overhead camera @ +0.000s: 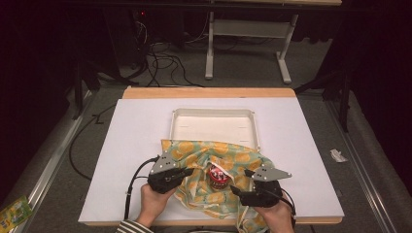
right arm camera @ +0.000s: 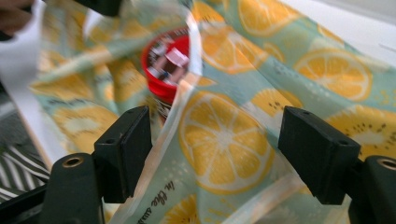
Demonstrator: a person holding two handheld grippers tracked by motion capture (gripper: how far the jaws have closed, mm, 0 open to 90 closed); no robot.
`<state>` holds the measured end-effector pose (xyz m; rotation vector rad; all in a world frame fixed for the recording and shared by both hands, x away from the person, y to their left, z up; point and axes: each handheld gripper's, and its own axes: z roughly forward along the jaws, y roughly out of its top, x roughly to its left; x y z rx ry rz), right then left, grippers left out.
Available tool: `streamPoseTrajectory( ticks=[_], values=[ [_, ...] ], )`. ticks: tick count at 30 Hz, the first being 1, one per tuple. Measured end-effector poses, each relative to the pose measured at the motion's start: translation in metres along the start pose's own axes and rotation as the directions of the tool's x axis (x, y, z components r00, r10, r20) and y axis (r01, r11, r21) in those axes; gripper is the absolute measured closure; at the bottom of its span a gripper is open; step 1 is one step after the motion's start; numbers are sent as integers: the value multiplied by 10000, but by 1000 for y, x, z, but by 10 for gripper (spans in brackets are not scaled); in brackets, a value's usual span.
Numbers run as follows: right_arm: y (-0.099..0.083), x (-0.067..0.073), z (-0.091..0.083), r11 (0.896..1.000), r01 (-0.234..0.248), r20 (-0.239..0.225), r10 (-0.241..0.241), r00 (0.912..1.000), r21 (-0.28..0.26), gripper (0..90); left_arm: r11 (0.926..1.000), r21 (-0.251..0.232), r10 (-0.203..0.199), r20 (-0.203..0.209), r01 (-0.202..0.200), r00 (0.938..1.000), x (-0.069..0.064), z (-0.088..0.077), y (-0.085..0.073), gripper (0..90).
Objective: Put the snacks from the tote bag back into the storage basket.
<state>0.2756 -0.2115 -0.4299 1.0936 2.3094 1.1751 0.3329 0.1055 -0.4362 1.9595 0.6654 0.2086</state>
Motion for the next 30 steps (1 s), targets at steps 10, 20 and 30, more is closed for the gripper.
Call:
streamPoseTrajectory(
  ticks=[10,20,30],
  values=[
    [-9,-10,3,9983,169,610,-203,9979,550,729,10000,-91,27,-59,-27,10000,-1,-2,1,890],
    [-1,-22,-9,9995,150,995,-179,9949,295,866,9998,-153,146,-545,-155,9984,1,-6,1,886],
    [8,-42,-8,9991,-50,1294,-6,9916,429,857,9997,184,157,-1186,-136,9928,4,-5,0,868]
  ],
)
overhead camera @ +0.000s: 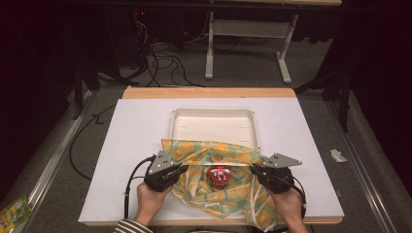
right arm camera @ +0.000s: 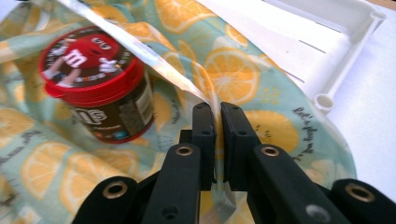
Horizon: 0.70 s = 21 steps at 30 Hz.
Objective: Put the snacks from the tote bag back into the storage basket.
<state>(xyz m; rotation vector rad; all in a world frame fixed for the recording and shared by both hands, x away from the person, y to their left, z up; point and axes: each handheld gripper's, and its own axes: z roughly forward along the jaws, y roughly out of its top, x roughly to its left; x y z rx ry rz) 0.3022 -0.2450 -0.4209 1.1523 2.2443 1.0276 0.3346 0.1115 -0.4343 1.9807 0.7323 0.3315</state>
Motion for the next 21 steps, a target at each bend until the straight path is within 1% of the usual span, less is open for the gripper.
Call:
streamPoseTrajectory(
  ticks=[8,14,17,21],
  values=[
    [3,-9,15,9989,-69,212,59,9998,458,857,9994,296,-173,-228,180,9996,3,5,0,854],
    [1,-16,23,9972,-127,403,98,9991,741,857,9981,602,-112,-402,136,9991,5,10,-2,847],
    [-1,-21,27,9958,-273,481,231,9986,873,857,9972,743,-90,-487,126,9988,4,12,-2,846],
    [-2,-25,32,9940,-376,579,317,9978,1030,857,9952,931,-246,-583,300,9980,7,14,-3,843]
  ],
)
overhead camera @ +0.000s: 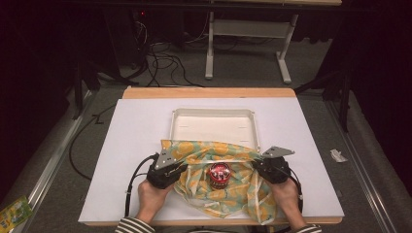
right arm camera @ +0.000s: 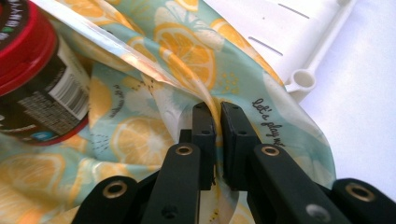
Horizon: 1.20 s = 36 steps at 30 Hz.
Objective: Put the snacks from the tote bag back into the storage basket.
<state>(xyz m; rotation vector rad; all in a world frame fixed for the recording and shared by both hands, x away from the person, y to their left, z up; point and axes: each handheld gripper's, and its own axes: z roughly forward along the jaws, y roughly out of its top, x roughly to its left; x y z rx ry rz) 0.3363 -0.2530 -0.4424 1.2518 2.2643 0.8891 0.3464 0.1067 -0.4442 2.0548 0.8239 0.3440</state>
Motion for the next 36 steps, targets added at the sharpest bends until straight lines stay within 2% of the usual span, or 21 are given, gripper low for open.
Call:
streamPoseTrajectory(
  ticks=[4,10,14,17,20,26,28,31,36],
  values=[
    [-1,-2,5,9999,-44,88,44,10000,96,857,9995,304,51,-81,-48,10000,-1,3,-3,849],
    [-6,-3,8,9996,-106,77,105,9999,250,844,9969,785,95,70,-101,9999,-2,3,-12,850],
    [-8,-4,9,9995,-127,40,126,9999,294,837,9962,861,144,127,-155,9998,-4,1,-15,832],
    [-9,-4,9,9996,-15,53,13,10000,267,837,9984,551,102,138,-109,9999,-3,-6,-14,752],
    [-8,-2,9,9996,37,3,-37,10000,266,837,9997,151,-213,83,212,9997,0,-13,-12,645],
    [-8,0,8,9998,162,-71,-161,9998,136,837,9985,-273,-488,-337,479,9982,8,-25,-7,474],
    [-8,1,7,9998,169,-80,-168,9998,126,837,9979,-419,-502,-416,485,9979,10,-28,-5,439],
    [-8,2,6,9996,257,-104,-256,9996,97,837,9941,-736,-835,-518,795,9952,17,-33,-1,398],
    [-8,2,6,9996,290,-112,-289,9995,45,837,9877,-974,-1298,-729,1225,9889,29,-37,3,374]
  ],
)
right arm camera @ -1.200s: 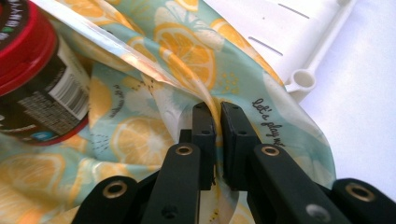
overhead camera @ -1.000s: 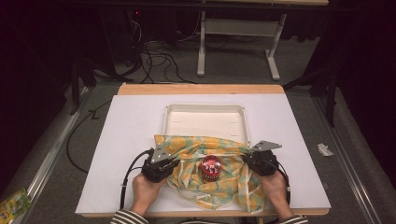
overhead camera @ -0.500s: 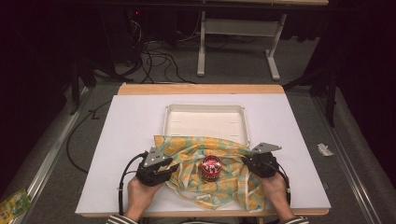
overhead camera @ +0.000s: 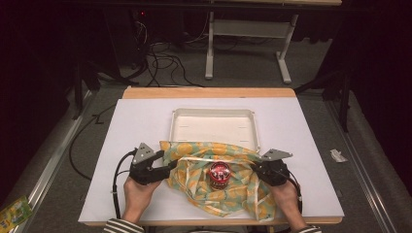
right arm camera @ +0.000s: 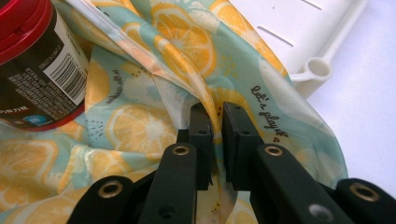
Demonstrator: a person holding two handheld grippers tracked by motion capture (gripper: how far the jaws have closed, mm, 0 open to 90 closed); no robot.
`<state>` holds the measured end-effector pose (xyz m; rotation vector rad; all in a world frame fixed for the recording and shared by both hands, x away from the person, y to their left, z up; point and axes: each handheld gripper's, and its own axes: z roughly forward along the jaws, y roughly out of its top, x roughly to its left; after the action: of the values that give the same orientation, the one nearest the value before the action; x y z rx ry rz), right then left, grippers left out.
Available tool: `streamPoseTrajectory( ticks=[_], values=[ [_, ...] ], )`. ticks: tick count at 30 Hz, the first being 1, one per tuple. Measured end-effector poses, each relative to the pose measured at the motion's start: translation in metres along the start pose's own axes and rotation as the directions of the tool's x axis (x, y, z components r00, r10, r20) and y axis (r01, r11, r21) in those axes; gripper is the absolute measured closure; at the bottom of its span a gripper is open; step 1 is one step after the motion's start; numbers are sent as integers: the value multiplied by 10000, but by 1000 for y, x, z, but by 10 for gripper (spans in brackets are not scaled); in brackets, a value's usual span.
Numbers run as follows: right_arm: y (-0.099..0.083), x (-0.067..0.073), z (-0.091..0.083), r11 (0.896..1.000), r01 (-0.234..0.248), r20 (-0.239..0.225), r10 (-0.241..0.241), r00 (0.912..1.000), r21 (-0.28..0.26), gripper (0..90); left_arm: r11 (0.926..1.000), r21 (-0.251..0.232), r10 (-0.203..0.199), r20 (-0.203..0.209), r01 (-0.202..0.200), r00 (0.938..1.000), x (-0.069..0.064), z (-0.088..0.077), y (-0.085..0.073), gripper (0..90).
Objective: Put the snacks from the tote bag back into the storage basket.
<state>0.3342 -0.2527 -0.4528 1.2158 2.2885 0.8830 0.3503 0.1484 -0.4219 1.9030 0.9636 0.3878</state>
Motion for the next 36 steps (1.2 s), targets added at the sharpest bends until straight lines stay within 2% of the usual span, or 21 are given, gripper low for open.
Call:
streamPoseTrajectory(
  ticks=[4,10,11,14,16,20,23,25,29,33,36],
  values=[
    [0,1,0,10000,65,-39,-65,10000,-25,837,9991,249,-330,-369,339,9988,10,7,4,354],
    [1,2,0,9999,158,-86,-158,9998,2,837,9939,683,-798,-903,861,9927,25,28,2,337],
    [1,2,0,9999,160,-95,-161,9998,-8,837,9932,756,-800,-1040,881,9914,27,31,1,343],
    [2,3,0,9999,129,-56,-129,9999,-36,837,9915,768,-965,-1074,1050,9895,30,38,0,383],
    [2,2,-1,9999,147,-77,-147,9999,7,837,9918,827,-890,-985,973,9912,31,40,-1,464],
    [2,3,-1,9999,150,-86,-150,9998,-42,837,9948,768,-610,-752,668,9953,30,38,-2,740],
    [2,3,-1,9999,148,-83,-148,9999,-30,837,9955,911,-200,-584,252,9981,25,32,-3,877],
    [2,3,-1,9999,123,-118,-124,9999,-82,837,9938,1114,72,-389,-28,9992,20,27,-5,900],
    [3,2,-3,9999,150,-85,-151,9999,-32,837,9908,1349,96,-110,-80,9999,16,21,-14,900],
    [4,1,-2,9999,125,-39,-125,9999,-82,838,9849,1722,142,123,-161,9998,12,17,-24,900],
    [4,0,-3,10000,71,-17,-71,10000,-67,840,9769,2115,282,155,-309,9995,10,17,-30,900]
  ],
)
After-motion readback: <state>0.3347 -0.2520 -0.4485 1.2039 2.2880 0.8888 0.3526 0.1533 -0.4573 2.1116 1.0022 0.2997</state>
